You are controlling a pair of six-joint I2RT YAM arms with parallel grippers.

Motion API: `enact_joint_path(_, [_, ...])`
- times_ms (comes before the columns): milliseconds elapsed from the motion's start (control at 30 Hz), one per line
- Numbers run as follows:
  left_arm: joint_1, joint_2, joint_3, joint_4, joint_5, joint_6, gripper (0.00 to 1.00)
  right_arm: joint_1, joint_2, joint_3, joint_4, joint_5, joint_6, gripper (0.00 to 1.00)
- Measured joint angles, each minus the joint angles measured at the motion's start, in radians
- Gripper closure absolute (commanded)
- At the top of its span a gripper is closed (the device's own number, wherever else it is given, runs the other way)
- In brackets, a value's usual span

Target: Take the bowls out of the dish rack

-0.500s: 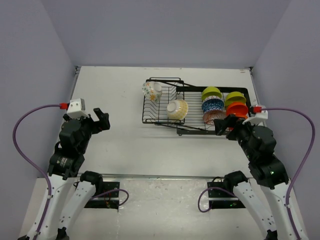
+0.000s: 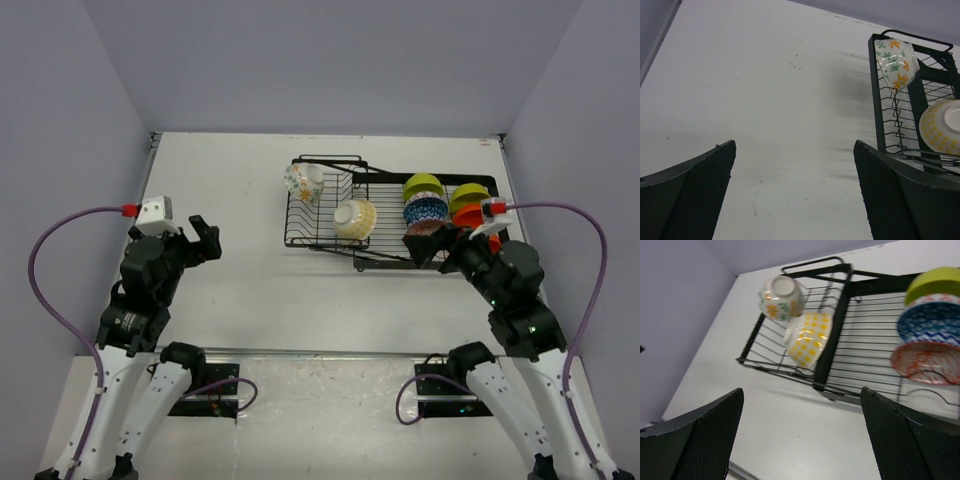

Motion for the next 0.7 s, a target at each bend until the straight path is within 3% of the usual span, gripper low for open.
enact_joint_path(233, [0.000, 0.024, 0.000, 0.000, 0.016, 0.000, 0.00, -0.008, 0.204, -0.108, 0.337, -0.368, 0.054, 0.01])
enact_joint_path(433, [0.000, 0.025, 0.000, 0.001, 0.021, 0.000, 0.00, -0.102, 0.533, -0.097, 0.603, -0.711, 0.194, 0.01])
enact_joint_path(700, [-0.006, 0.029, 0.000, 0.002, 0.031, 0.000, 0.00, -0.265, 0.665, -0.136, 0.718, -0.775, 0.317, 0.01])
